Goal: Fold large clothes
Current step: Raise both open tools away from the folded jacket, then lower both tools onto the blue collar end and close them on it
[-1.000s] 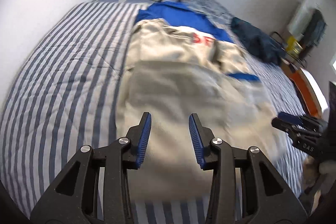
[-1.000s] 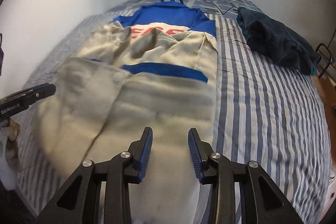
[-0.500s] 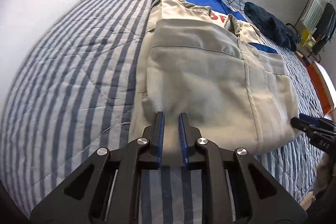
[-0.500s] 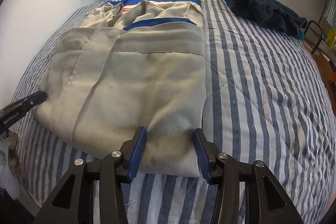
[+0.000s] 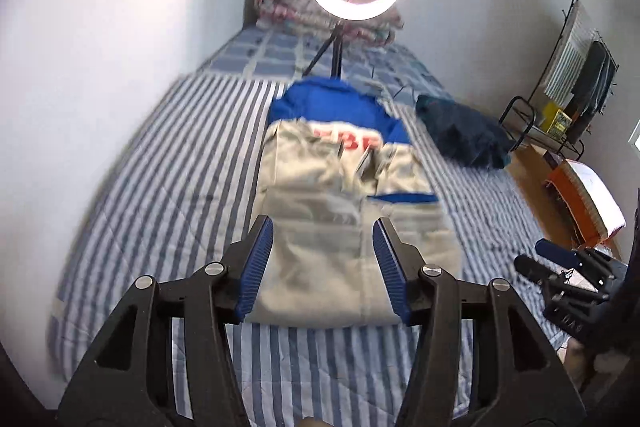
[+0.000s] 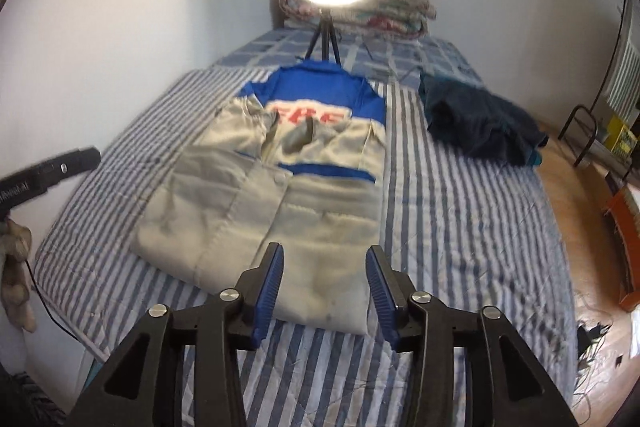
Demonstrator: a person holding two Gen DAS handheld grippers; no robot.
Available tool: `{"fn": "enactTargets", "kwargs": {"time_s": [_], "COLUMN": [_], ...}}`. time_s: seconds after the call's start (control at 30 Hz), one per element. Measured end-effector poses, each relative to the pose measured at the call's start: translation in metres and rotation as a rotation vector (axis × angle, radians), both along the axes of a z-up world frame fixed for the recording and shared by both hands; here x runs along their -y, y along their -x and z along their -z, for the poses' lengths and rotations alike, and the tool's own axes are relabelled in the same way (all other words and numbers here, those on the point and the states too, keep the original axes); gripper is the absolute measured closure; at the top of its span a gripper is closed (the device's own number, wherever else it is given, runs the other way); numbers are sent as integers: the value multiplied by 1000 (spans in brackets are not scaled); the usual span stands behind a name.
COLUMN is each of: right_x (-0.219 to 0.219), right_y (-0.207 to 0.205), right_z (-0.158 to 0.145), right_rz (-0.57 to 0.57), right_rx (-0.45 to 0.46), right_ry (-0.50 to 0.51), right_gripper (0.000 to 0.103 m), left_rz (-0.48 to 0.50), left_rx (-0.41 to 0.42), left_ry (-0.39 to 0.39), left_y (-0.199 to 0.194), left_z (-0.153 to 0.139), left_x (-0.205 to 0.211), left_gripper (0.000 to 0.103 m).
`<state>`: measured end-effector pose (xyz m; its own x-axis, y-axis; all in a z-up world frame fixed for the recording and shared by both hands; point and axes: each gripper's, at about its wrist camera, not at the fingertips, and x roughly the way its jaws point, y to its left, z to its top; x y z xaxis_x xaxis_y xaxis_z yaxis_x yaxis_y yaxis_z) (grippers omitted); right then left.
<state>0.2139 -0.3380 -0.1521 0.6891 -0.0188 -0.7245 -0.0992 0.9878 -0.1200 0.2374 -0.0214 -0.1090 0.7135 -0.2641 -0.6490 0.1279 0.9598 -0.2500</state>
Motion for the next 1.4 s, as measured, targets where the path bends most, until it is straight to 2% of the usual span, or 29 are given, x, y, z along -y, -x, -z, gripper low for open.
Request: {"fn": "enactTargets", "kwargs": {"time_s": [0.2, 0.3, 0.47, 0.77, 0.87, 0.97, 1.2, 1.4], "right_x": [-1, -3, -6, -6, -1, 5, 24, 48], "right_y": [20, 23, 19, 3, -4, -20, -84, -161], "right_z": [-51, -73, -104, -132, -134, -131, -131, -131], "right_rz": [-8, -18, -4, 41, 54, 48, 21, -5], "right_rx": [88, 114, 150, 164, 164, 150, 127, 126], "right_ry": [6, 6, 13, 3, -6, -9, 0, -42], "right_gripper": [49, 49, 49, 48, 47, 47, 47, 47], "left_rz": [35, 54, 75, 103, 101, 103, 103, 116], "left_rx": [56, 91, 117, 118, 112, 120, 117, 87], "left_ry": [7, -4, -19, 9, 22, -3, -44, -10], "left_y": [17, 19, 11, -23, -37, -51, -106, -191], "left_z": [-71, -95, -119, -135, -139, -142, -151, -141], "left_x": [7, 7, -1, -25, -30, -29, -19, -11], "left_gripper": [49, 49, 49, 49, 49, 49, 49, 49]}}
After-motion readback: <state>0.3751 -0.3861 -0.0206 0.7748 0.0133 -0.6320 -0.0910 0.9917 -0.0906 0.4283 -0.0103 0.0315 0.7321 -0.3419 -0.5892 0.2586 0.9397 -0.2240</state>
